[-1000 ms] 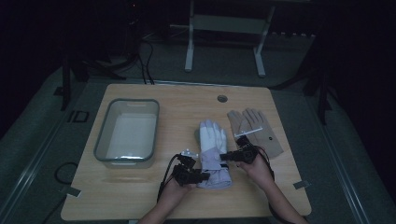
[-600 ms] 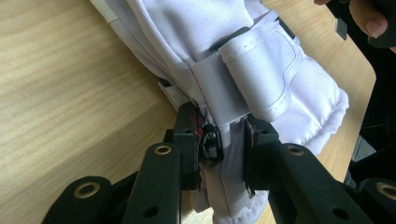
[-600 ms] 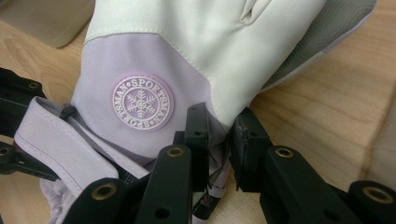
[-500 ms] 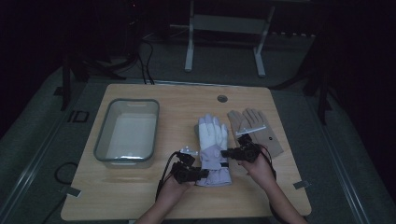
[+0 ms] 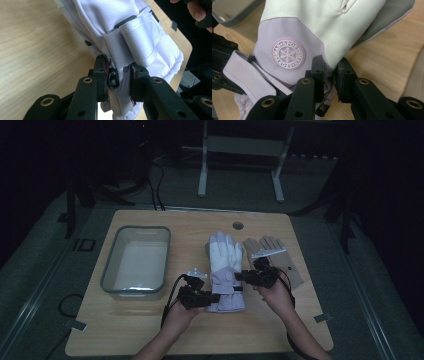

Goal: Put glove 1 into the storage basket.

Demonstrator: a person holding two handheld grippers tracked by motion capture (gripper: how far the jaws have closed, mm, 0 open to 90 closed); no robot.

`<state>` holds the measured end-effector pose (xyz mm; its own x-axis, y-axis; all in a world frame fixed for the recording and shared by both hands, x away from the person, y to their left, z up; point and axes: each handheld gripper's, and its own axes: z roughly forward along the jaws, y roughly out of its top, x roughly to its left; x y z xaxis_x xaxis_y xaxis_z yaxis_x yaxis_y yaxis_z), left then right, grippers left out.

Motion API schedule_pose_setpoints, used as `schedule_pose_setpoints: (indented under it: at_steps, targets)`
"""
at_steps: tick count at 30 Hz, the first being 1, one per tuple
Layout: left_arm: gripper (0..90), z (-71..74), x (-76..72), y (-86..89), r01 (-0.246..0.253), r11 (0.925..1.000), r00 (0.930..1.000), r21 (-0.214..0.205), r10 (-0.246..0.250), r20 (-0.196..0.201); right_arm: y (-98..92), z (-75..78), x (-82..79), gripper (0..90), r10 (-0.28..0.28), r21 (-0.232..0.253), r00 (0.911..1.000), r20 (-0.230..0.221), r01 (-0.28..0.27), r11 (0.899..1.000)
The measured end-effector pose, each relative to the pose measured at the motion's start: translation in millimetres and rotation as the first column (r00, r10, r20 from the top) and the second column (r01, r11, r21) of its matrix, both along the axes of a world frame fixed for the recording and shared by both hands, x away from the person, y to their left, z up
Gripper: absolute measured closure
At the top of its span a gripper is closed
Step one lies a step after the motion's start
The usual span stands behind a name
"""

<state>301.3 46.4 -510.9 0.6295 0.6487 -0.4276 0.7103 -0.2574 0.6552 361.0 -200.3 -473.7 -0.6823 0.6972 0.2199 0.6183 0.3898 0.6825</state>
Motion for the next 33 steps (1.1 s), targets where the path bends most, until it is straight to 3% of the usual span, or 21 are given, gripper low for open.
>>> schedule_pose_setpoints:
  at_steps: [9, 22, 33]
  targets:
    - [72.6, 20.3, 8.3, 15.1, -0.008, 0.9997, 0.9996, 0.023, 0.007, 0.026, 13.2, 17.1, 5.8, 78.6, 0.008, 0.015, 0.9991, 0.042, -0.009, 1.0]
    - [72.6, 44.4, 22.6, 48.7, -0.023, 0.9987, 0.9986, 0.046, 0.02, 0.048, 47.4, 40.1, 23.0, 78.7, 0.041, 0.014, 0.9956, 0.084, -0.042, 0.999]
    - [72.6, 66.6, 33.2, 93.7, -0.066, 0.9965, 0.9953, 0.051, 0.062, 0.074, 93.0, 62.1, 41.5, 79.1, 0.078, 0.016, 0.9907, 0.112, -0.08, 0.997]
